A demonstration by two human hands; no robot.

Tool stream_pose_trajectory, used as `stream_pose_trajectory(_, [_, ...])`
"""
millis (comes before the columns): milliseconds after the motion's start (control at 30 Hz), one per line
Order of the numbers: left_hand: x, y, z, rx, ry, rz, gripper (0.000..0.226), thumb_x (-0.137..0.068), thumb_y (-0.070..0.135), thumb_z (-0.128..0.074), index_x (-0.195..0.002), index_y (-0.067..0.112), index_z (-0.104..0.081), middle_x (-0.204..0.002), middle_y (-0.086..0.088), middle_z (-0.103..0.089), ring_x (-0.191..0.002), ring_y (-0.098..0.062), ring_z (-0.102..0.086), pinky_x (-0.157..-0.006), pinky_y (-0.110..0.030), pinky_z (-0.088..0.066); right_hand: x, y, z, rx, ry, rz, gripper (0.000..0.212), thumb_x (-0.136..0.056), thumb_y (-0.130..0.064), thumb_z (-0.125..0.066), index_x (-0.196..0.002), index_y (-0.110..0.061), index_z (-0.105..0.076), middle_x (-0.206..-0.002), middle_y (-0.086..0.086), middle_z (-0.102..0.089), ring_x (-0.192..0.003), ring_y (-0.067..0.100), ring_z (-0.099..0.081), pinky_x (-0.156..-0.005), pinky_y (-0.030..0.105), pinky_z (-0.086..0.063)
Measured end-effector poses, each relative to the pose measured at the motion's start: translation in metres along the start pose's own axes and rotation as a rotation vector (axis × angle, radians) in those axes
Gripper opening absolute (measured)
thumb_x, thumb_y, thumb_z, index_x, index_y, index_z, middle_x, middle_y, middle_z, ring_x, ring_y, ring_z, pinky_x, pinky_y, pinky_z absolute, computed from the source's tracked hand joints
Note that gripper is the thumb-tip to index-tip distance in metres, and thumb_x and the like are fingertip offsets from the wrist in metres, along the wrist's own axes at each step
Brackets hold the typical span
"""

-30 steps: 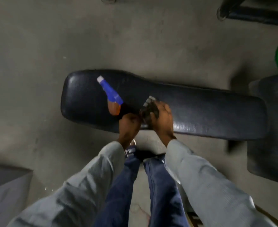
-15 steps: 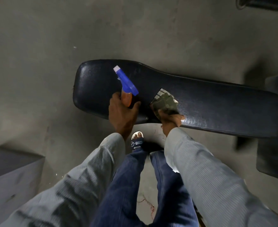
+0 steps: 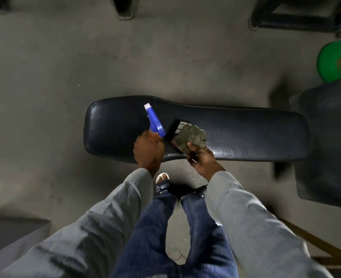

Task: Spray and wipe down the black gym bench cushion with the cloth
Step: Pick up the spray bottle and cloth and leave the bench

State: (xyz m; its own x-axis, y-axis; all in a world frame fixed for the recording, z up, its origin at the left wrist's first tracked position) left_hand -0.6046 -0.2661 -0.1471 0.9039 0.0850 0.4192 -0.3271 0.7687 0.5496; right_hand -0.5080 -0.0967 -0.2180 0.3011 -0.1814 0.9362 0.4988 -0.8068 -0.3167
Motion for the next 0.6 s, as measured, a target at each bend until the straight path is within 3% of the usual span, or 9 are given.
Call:
stream_pose_trajectory(100, [0.024,0.020,-0.009,-0.030,-0.054,-0.079,0.023,-0.094,0.031,-0.072,-0.099,0.009,-0.070,-0.101,-0.017,-0.075,-0.096,-0.042,-0.071,-0.079,-0.042,-0.054,0.024,-0.007,0.024,-0.093,0.045,0.063,0.039,-0.089,-0.004,-0.086,-0.118,-0.023,-0.068,-0.103,0.002,-0.076,-0.081,0.014,-0.070,-0.061,0.026,-0.058])
stream_pose_trajectory(233, [0.064,0.053,-0.019,-0.071,-0.144,-0.156,0.025,-0.088,0.034,-0.077,-0.103,0.014,-0.075,-0.106,-0.017,-0.077,-0.103,-0.046,-0.069,-0.083,-0.044,-0.054,0.063,-0.015,0.073,-0.242,0.150,0.134,0.045,-0.091,-0.004,-0.083,-0.127,-0.024,-0.064,-0.100,0.001,-0.074,-0.080,0.015,-0.070,-0.055,0.023,-0.060])
stream_pose_trajectory(333, [0.099,0.080,-0.027,-0.102,-0.248,-0.236,0.030,-0.089,0.033,-0.078,-0.111,0.013,-0.075,-0.113,-0.019,-0.076,-0.109,-0.047,-0.067,-0.090,-0.045,-0.054,0.091,-0.017,0.116,-0.286,0.206,0.159,0.022,-0.097,-0.003,-0.077,-0.106,-0.021,-0.069,-0.094,-0.001,-0.072,-0.081,0.014,-0.067,-0.053,0.020,-0.059])
stream_pose_trajectory(400, [0.124,0.096,-0.036,-0.118,-0.303,-0.270,0.033,-0.089,0.036,-0.078,-0.112,0.012,-0.075,-0.115,-0.019,-0.076,-0.111,-0.046,-0.067,-0.091,-0.044,-0.053,0.110,-0.015,0.146,-0.338,0.223,0.149,0.021,-0.099,-0.004,-0.074,-0.095,-0.024,-0.068,-0.093,-0.002,-0.071,-0.082,0.012,-0.066,-0.051,0.019,-0.058])
stream_pose_trajectory(533, [0.183,0.125,-0.061,-0.160,-0.403,-0.345,0.036,-0.089,0.039,-0.079,-0.111,0.011,-0.077,-0.116,-0.020,-0.076,-0.113,-0.046,-0.066,-0.091,-0.042,-0.053,0.152,-0.005,0.209,-0.458,0.289,0.169,0.023,-0.100,-0.003,-0.073,-0.094,-0.024,-0.066,-0.090,-0.001,-0.070,-0.081,0.014,-0.066,-0.050,0.021,-0.058])
stream_pose_trajectory(600, [0.218,0.140,-0.077,-0.187,-0.449,-0.398,0.037,-0.090,0.040,-0.079,-0.111,0.009,-0.077,-0.116,-0.022,-0.075,-0.113,-0.046,-0.066,-0.092,-0.042,-0.053,0.173,0.003,0.244,-0.531,0.335,0.183,0.023,-0.100,-0.001,-0.073,-0.093,-0.022,-0.066,-0.090,0.001,-0.069,-0.082,0.016,-0.066,-0.058,0.026,-0.062])
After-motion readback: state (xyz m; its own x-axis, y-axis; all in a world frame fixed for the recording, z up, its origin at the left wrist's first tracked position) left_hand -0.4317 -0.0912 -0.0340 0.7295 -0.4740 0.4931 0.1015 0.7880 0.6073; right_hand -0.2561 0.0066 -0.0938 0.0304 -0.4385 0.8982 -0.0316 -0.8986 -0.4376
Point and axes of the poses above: each hand's wrist, its own x-axis away from the middle knuckle, its own z-axis out of the back of the hand, y = z × x, the point moved 3 cm from there along -x, towards the middle knuckle
